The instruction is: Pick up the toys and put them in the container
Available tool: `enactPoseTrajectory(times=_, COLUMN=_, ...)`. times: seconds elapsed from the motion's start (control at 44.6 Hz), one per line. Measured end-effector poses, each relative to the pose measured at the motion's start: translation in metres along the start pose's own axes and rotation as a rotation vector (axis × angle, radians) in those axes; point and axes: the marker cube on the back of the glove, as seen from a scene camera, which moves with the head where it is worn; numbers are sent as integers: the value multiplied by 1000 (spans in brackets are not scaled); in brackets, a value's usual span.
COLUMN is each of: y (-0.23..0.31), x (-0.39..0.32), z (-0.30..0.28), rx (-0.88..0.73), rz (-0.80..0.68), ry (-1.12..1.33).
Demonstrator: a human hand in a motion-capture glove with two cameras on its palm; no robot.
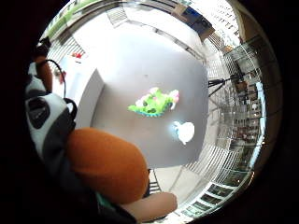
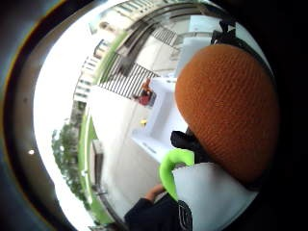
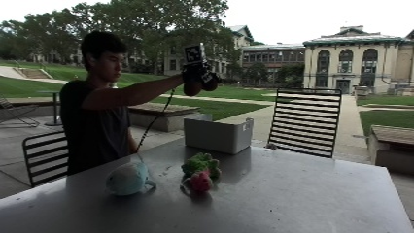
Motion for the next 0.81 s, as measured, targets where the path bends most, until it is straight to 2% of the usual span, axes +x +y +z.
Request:
enactPoseTrajectory(times=0.067, y=-8, x=-22, z=0, rx=-1, rz=-98, ry=-51)
enactPoseTrajectory(times=0.157, y=-28, x=-17, z=13, rx=14, rz=-159, ry=15)
enactPoseTrajectory(times=0.269, y=-28, x=-51, z=34, rx=-8, rz=-294, ry=33)
enactPoseTrajectory(times=0.493, y=-31, x=-102, z=77, rx=-53, rz=-212, ry=8)
enactPoseTrajectory(times=0.583, y=-27, x=-96, z=92, rx=-79, rz=-290, ry=119)
enactPoseTrajectory(times=0.673, y=-21, x=-95, z=101, rx=-170, rz=-366, ry=164)
enactPoseTrajectory(times=0.74, y=-23, x=-81, z=108, rx=-253, rz=-285, ry=267)
enactPoseTrajectory(times=0.807, y=-27, x=-76, z=110, rx=-284, rz=-168, ry=240)
